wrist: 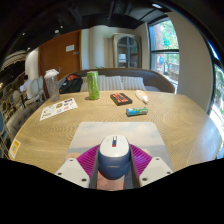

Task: Arrange mouse

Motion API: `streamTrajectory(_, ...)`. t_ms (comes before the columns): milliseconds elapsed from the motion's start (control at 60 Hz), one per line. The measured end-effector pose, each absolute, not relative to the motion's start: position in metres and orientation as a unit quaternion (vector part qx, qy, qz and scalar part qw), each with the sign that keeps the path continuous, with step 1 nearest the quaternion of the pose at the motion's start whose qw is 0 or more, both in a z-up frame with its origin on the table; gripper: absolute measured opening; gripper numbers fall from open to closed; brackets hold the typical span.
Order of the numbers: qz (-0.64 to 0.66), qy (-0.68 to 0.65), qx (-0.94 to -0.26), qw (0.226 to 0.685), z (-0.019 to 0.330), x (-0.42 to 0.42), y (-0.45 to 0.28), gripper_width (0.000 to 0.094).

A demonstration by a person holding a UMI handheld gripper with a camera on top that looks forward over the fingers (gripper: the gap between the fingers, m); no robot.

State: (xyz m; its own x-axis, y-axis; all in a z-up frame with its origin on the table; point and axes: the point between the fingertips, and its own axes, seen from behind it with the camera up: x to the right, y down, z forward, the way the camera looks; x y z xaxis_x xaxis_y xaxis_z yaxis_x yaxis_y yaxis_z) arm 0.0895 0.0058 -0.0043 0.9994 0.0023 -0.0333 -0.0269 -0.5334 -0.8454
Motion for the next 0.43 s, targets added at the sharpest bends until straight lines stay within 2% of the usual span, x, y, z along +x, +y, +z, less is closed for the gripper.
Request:
streamTrajectory(83,0.024,0.015,-0.881,0.473,-0.006,0.089,0.003,0.0582)
streamTrajectory(200,0.018,0.019,-0.875,0.483,0.009,0.090,-0.012,0.0895)
streamTrajectory(233,0.018,0.022,-0.876,0.481,0.012,0.089,-0.022,0.0840)
streamTrajectory(433,0.015,0.014,-0.866,0.500,0.038,0.082,-0.099,0.0842)
